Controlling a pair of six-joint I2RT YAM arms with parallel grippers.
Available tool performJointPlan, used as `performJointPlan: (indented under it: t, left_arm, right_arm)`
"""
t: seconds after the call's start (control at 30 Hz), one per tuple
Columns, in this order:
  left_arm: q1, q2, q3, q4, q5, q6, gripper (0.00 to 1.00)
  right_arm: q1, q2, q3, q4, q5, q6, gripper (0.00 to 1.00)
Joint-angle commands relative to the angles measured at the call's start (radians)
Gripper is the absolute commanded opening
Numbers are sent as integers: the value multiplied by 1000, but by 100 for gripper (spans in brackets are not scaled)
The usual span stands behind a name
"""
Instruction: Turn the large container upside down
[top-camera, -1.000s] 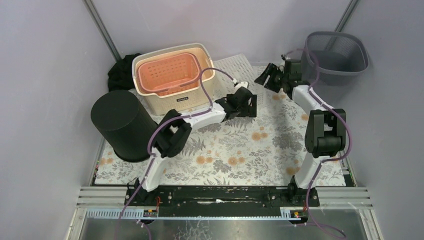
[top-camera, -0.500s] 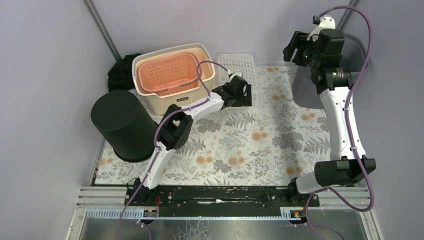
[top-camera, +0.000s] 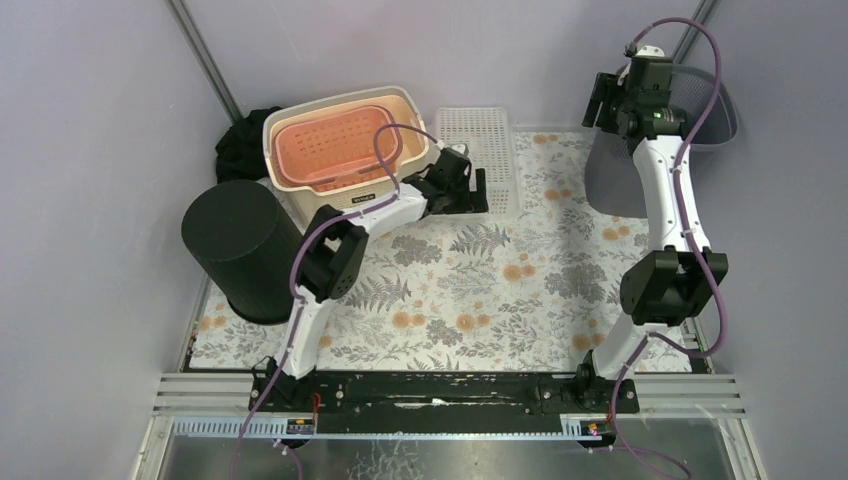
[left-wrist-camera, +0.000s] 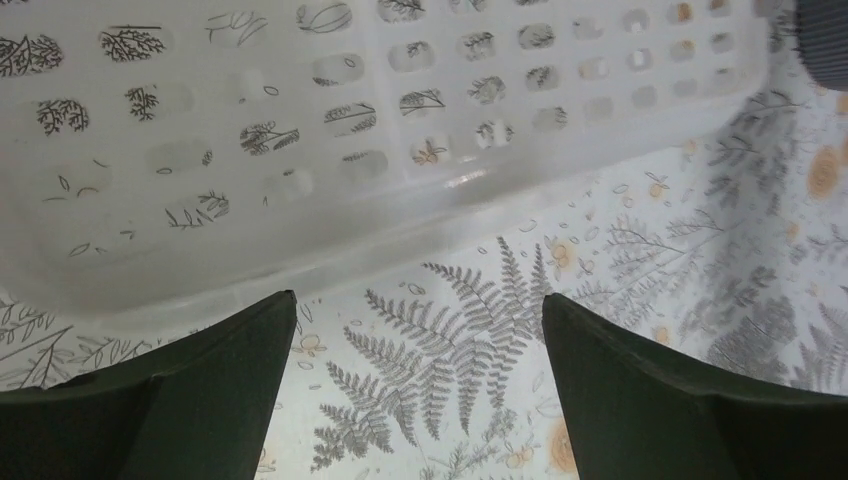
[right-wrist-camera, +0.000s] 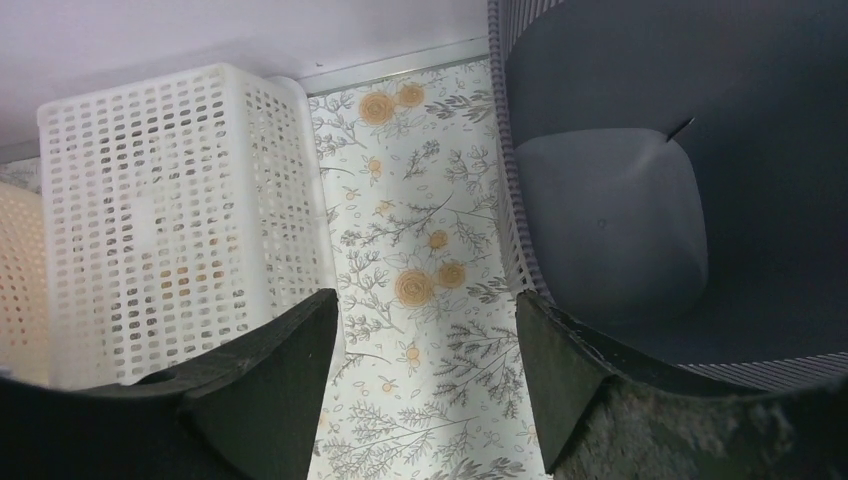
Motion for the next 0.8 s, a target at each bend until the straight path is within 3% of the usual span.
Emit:
performJointPlan:
  t: [0.0,0.3,0.47,0.6,0.77]
  left_arm:
    - [-14,-109,-58,129,78,15,100]
    - [-55,-282,-257,151,79,-7,100]
    - [-64,-367,-353,160,80,-6,100]
    - [-68,-423,-431,160,79,-5,100]
    - [-68,-470,-481,151,67,-9,100]
  right_arm:
    - [2,-20,39,67,23,-35,72]
    - [2,-148,-85,197,38,-60,72]
    - [2,-95,-12,137,70,-82,71]
    - [1,-122,-91,208,75,-82,71]
    - [0,-8,-13,121,112,-91,71]
